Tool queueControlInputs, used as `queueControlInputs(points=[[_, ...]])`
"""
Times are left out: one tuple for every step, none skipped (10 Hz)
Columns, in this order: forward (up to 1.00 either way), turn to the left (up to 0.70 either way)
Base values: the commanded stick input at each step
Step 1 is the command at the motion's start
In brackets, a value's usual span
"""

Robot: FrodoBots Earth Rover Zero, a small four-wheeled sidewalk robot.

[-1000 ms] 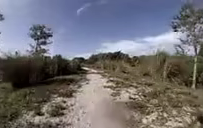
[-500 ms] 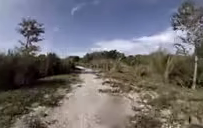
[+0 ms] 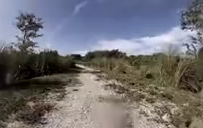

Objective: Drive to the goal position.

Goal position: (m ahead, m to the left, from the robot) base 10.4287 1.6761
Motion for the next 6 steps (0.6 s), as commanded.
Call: queueControlInputs(points=[[0.85, 0.0], [0.85, 0.0], [0.85, 0.0], [0.85, 0.0], [0.85, 0.0], [0.85, 0.0]])
